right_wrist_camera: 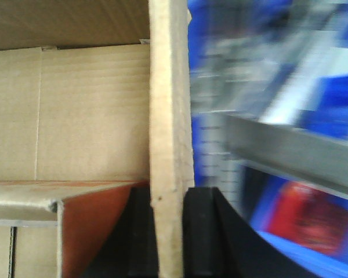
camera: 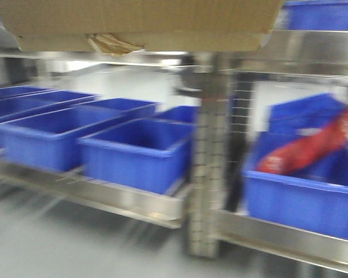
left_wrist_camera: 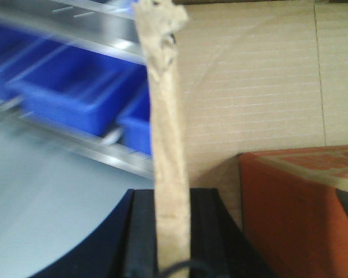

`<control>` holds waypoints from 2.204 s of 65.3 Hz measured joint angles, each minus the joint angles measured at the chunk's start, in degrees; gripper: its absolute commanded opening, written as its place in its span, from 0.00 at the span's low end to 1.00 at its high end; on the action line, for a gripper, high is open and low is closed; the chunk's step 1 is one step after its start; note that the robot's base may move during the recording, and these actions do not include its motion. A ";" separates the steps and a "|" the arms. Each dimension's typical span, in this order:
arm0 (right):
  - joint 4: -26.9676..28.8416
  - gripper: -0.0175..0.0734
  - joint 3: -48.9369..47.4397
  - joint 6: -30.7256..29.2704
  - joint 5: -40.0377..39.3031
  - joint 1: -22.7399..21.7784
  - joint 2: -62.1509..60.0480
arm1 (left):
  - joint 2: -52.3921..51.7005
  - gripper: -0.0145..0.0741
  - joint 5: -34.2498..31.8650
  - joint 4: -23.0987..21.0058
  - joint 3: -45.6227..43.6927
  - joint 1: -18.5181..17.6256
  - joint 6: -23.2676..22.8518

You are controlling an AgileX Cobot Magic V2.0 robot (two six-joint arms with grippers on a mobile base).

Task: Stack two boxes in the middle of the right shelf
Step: 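Carry the box stack in both grippers to the steel shelf with blue bins, then lower the box stack onto the middle shelf rollers with both grippers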

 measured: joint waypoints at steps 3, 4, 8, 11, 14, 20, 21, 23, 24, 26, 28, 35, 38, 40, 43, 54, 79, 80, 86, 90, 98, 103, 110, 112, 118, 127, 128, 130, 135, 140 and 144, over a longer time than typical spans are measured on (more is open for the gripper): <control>0.00 0.02 0.00 0.00 0.00 0.00 0.00 | 0.00 0.04 0.00 0.00 0.00 0.00 0.00; 0.00 0.02 0.00 0.00 0.00 0.00 0.00 | 0.00 0.04 0.00 0.00 0.00 0.00 0.00; 0.00 0.02 0.00 0.00 0.00 0.00 0.00 | 0.00 0.04 0.00 0.00 0.00 0.00 0.00; 0.00 0.02 0.00 0.00 0.00 0.00 0.00 | 0.00 0.04 0.00 0.10 0.00 0.00 0.00; 0.00 0.02 0.00 0.00 0.00 0.00 0.00 | 0.00 0.04 0.00 0.33 0.00 0.00 0.00; 0.00 0.02 0.00 0.00 0.00 0.00 0.00 | 0.10 0.04 0.00 0.54 0.00 0.00 0.00; 0.00 0.02 0.00 0.00 0.00 0.00 0.00 | 0.10 0.04 0.00 0.54 0.00 0.00 0.00; 0.00 0.02 0.00 0.00 0.00 0.00 0.00 | 0.10 0.04 0.00 0.67 0.00 0.00 0.00; 0.00 0.02 0.00 0.00 -0.11 0.00 0.00 | 0.10 0.04 0.00 0.67 0.00 0.00 0.00; 0.00 0.02 0.00 0.00 -0.11 0.00 0.00 | 0.10 0.04 0.00 0.78 0.00 0.00 0.00; 0.00 0.02 0.00 0.00 -0.11 0.00 0.00 | 0.10 0.04 0.00 0.91 0.00 0.00 0.00; 0.00 0.02 0.00 0.00 -0.23 0.00 0.00 | 0.10 0.04 -0.11 0.91 0.00 0.00 0.00; 0.00 0.02 0.00 0.00 -0.23 0.00 0.00 | 0.10 0.04 -0.11 0.91 0.00 0.00 0.00; 0.00 0.02 0.00 0.00 -0.23 0.00 0.00 | 0.10 0.04 -0.11 0.91 0.00 0.00 0.00; 0.00 0.02 0.00 0.00 -0.23 0.00 0.00 | 0.10 0.04 -0.11 0.91 0.00 0.00 0.00; 0.00 0.02 0.00 0.00 -0.23 0.00 0.00 | 0.10 0.04 -0.11 0.91 0.00 0.00 0.00; 0.00 0.02 0.00 0.00 -0.23 0.00 0.00 | 0.10 0.04 -0.11 1.12 0.00 0.00 0.00; 0.00 0.02 0.00 0.00 -0.23 0.00 0.00 | 0.10 0.04 -0.11 1.19 0.00 0.00 0.00; 0.00 0.02 0.00 0.00 -0.43 0.00 0.00 | 0.10 0.04 -0.11 1.26 0.00 0.00 0.00; 0.00 0.02 0.00 0.00 -0.43 0.00 0.00 | 0.10 0.04 -0.11 1.34 0.00 0.00 0.00; 0.00 0.02 0.00 0.00 -0.59 0.00 0.00 | 0.10 0.04 -0.11 1.34 0.00 0.00 0.00; 0.00 0.02 0.00 0.00 -0.58 0.00 0.00 | 0.10 0.04 -0.11 1.34 0.00 0.00 0.00; 0.00 0.02 0.00 0.00 -0.62 0.00 0.00 | 0.10 0.04 0.01 1.34 0.00 0.00 0.00; 0.13 0.02 0.00 0.00 -0.62 0.00 0.00 | 0.10 0.04 0.10 1.34 0.00 0.00 0.00; 0.47 0.02 0.00 0.00 -0.35 0.00 0.00 | 0.10 0.04 0.49 1.34 0.00 0.00 0.00; 1.00 0.02 0.00 0.12 0.85 0.00 -0.23 | 0.10 0.04 0.63 1.11 0.00 0.00 0.00; 1.00 0.02 0.00 0.12 1.00 0.00 -0.23 | 0.10 0.04 0.63 1.01 0.00 0.00 0.00; 1.12 0.02 0.00 0.12 1.30 0.00 -0.34 | 0.10 0.04 0.63 1.04 0.00 0.00 0.00; 1.47 0.02 -0.08 0.24 1.99 0.00 -0.45 | 0.10 0.04 0.63 1.04 0.00 0.00 0.00; 1.76 0.02 -0.08 0.24 2.23 0.00 -0.56 | 0.10 0.04 0.63 0.99 0.00 0.00 0.00; 1.45 0.02 -0.08 0.24 1.22 0.00 -0.56 | 0.10 0.04 0.63 0.99 0.00 0.00 0.00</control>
